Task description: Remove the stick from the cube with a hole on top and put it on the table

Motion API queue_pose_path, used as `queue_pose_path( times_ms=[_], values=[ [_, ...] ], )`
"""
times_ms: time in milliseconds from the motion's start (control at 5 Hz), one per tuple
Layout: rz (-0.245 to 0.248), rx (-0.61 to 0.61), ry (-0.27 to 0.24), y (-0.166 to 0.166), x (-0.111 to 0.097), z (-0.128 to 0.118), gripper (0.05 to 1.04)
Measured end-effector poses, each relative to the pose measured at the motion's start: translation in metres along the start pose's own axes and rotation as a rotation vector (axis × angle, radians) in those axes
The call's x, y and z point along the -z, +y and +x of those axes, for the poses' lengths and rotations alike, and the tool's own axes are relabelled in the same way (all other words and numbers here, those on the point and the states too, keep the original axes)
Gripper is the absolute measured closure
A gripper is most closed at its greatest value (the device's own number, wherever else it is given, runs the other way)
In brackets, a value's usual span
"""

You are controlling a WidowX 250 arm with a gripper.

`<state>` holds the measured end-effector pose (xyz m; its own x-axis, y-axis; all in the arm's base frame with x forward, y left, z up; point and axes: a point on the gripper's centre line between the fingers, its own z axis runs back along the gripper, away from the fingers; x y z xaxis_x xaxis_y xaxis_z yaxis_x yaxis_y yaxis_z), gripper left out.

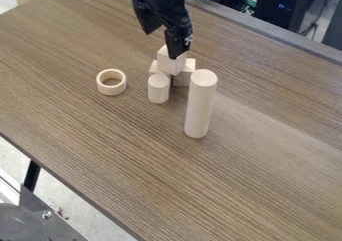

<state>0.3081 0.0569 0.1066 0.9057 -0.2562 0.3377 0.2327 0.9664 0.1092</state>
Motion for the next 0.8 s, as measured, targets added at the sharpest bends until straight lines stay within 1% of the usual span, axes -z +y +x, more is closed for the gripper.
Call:
queue_pose_path(
  times_ms=[200,400,600,800],
  values=[
    [0.003,-0.002,-0.024,0.0033,0.0009,0.0134,0.137],
    [0.010,-0.019,-0.035,0.0023,0.0048,0.0178,0.401],
    [0.021,-0.021,-0.033,0.0039,0.0067,0.0177,0.719],
    [0.020,-0.022,-0.031,0.0046,0.0069,0.0192,0.919]
  ],
)
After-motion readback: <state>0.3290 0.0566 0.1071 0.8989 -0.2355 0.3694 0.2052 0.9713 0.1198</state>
